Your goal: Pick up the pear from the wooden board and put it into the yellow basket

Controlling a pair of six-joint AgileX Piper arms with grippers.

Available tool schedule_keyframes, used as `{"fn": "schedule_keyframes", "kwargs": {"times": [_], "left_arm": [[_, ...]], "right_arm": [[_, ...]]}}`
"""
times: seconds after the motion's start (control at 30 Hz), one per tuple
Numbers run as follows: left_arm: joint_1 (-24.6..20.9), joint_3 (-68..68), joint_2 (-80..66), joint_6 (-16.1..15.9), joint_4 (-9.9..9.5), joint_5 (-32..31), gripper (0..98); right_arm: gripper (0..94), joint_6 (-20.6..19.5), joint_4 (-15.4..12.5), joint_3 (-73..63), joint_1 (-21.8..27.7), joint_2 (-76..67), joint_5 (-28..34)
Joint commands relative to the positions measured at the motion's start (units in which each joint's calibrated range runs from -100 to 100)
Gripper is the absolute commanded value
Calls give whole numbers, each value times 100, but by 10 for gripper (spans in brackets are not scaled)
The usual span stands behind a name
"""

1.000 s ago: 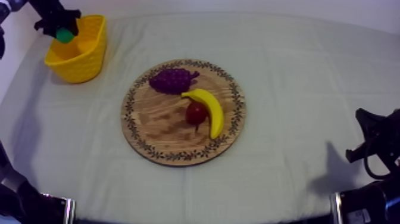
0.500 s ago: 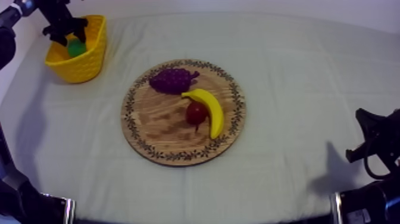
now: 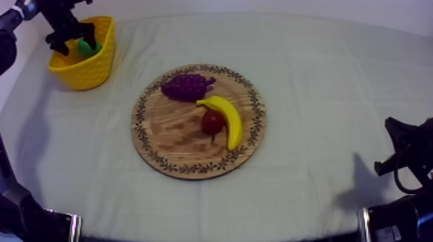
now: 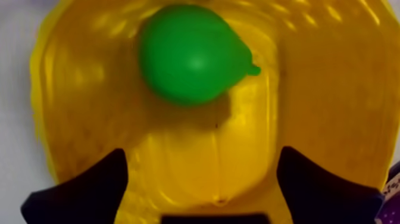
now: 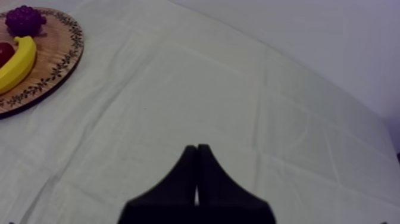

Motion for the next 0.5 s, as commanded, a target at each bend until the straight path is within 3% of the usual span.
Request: {"fn": "schedule_keyframes", "kwargs": {"times": [0.0,0.47], "left_arm": [[-4,10,-35,-28,1,10,957],[9,632,-1137,-245,140,62,951]], "right_arm": [[4,3,0,-2,-1,-3,2],[4,3,0,-2,-1,-3,2]]}}
